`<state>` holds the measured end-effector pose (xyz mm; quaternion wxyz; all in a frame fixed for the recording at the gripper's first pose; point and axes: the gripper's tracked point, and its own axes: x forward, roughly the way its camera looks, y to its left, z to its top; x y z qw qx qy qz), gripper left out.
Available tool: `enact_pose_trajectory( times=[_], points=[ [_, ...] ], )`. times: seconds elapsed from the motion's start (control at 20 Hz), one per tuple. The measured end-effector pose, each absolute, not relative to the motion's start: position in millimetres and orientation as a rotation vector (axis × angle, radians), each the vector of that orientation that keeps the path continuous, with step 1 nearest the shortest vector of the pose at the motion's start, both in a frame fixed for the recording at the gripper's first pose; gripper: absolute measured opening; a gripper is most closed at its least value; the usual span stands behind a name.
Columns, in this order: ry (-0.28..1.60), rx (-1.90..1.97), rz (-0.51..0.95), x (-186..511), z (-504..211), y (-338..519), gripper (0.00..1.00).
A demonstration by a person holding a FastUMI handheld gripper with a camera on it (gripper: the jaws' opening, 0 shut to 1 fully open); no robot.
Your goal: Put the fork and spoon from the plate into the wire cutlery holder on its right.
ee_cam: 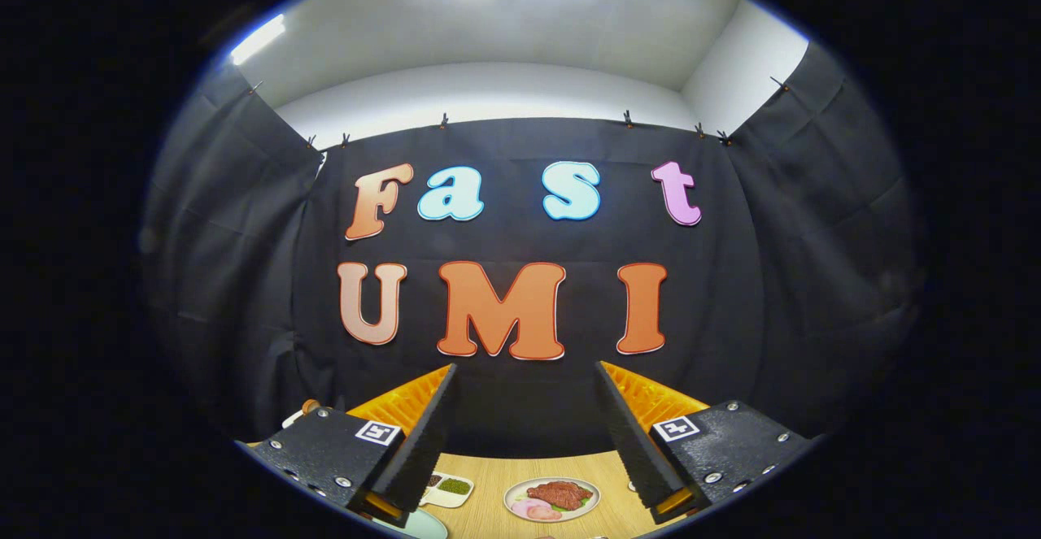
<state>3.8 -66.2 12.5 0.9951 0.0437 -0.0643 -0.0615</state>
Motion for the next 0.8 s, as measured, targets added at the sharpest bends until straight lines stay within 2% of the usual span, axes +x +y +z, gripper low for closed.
enact_pose_trajectory(
  times=[0.8],
  points=[
    [-0.119,-0.013,-0.200,0.9,35.9,-34.8,0.97]
  ],
)
